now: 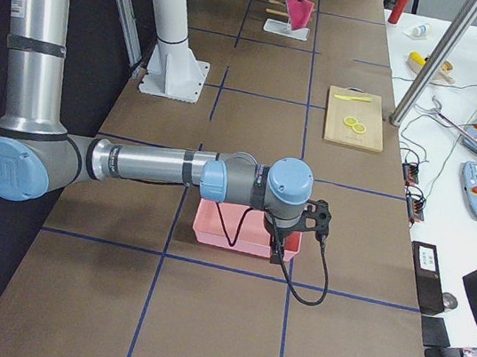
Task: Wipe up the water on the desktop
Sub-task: 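Lift the cloth with the left gripper while the right arm reaches in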
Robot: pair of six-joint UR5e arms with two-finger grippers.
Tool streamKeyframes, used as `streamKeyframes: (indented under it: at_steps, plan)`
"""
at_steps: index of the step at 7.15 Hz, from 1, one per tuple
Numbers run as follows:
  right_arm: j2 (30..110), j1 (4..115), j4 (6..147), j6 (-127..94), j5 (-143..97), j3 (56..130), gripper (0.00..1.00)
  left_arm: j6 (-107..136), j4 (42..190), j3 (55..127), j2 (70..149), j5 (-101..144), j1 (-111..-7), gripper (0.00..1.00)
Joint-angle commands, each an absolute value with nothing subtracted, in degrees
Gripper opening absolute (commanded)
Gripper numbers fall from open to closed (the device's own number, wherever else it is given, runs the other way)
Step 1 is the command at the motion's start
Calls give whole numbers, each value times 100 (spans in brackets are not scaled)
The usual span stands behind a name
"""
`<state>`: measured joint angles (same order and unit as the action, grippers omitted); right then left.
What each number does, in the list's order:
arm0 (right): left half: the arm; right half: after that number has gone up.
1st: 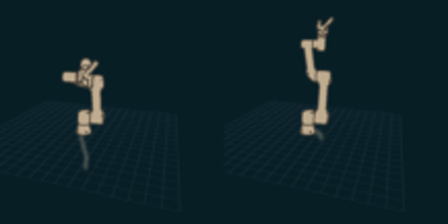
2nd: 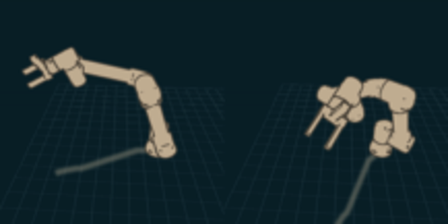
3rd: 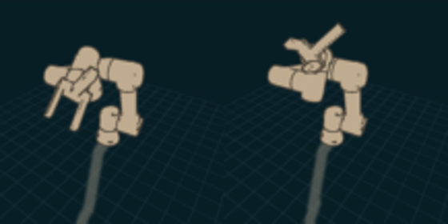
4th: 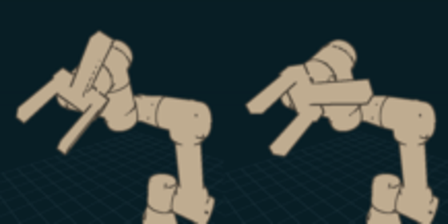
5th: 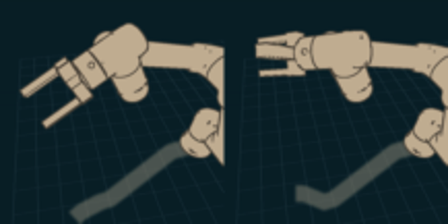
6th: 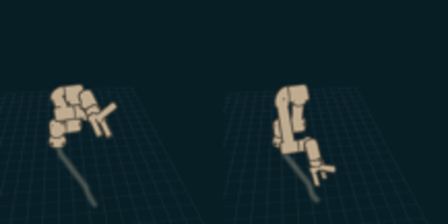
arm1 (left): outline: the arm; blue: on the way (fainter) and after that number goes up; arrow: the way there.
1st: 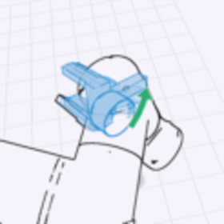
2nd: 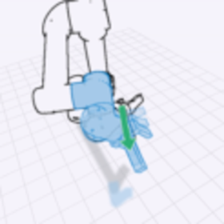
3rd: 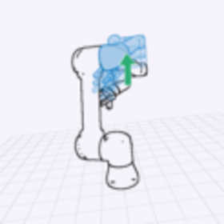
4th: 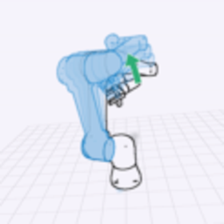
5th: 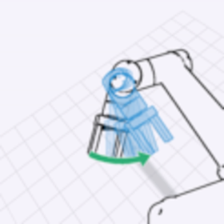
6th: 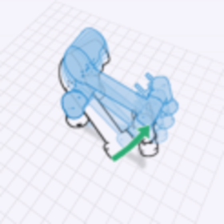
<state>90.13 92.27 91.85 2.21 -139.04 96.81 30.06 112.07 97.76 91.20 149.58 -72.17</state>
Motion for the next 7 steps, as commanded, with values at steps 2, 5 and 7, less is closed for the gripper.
streamKeyframes:
  at_steps: [2, 5, 7]
  plan:
    - [9123, 9220, 9167, 237, -13904, 9747, 100, 3032, 10961, 10036, 9167, 15424, -7760, 2]
    - [9114, 9132, 8774, 211, -13922, 9940, 100, 3407, 8391, 10810, 10699, 15364, -7893, 2]
    - [8905, 8477, 8299, -530, -13974, 10158, 100, 4434, 8411, 10793, 11081, 15240, -7491, 2]
